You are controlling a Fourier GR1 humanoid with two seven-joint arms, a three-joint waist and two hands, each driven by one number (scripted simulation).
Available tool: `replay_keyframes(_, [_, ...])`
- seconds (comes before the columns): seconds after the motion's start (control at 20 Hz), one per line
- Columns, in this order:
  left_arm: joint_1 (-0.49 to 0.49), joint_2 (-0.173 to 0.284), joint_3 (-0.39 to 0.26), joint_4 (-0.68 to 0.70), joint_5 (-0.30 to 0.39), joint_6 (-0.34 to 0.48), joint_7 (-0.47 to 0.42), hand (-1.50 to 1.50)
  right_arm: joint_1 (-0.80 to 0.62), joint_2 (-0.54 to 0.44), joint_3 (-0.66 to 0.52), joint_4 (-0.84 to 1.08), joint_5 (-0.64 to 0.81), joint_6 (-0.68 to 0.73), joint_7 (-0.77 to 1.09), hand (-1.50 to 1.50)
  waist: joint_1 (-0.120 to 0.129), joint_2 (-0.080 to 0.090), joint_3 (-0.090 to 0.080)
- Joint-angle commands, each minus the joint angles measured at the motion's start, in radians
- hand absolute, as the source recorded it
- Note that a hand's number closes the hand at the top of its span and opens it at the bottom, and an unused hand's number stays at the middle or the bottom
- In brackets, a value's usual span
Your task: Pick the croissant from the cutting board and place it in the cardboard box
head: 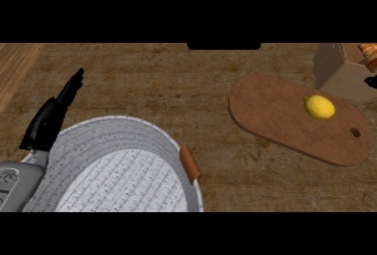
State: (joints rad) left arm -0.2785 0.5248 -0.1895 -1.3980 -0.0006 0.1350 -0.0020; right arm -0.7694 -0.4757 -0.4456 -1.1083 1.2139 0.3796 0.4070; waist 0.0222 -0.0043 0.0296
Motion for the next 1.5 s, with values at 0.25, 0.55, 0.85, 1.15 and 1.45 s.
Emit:
replay_keyframes(0.25, [0.075, -0.097, -0.053, 0.048, 0.018, 0.004, -0.003, 0.0, -0.006, 0.016, -0.128, 0.154, -0.165, -0.193, -0.242, -1.5, 0.009, 0.023, -0.026])
replay_keyframes(0.55, [0.063, -0.061, -0.032, 0.031, 0.041, -0.023, 0.034, 0.0, -0.084, 0.05, -0.284, 0.194, -0.348, -0.319, -0.351, -1.5, 0.017, 0.019, -0.026])
replay_keyframes(0.85, [0.086, -0.095, -0.053, 0.063, 0.005, 0.02, -0.01, 0.0, -0.096, 0.027, -0.434, 0.284, -0.493, -0.374, -0.404, -1.5, 0.003, 0.022, -0.027])
replay_keyframes(1.15, [0.111, -0.069, -0.027, 0.055, 0.024, 0.002, -0.019, 0.0, -0.055, -0.052, -0.542, 0.329, -0.597, -0.425, -0.548, -1.5, -0.001, 0.018, -0.028])
replay_keyframes(1.45, [0.09, -0.082, -0.038, 0.02, 0.024, 0.012, 0.028, 0.0, 0.023, -0.126, -0.635, 0.43, -0.693, -0.42, -0.732, -1.5, -0.001, 0.018, -0.025])
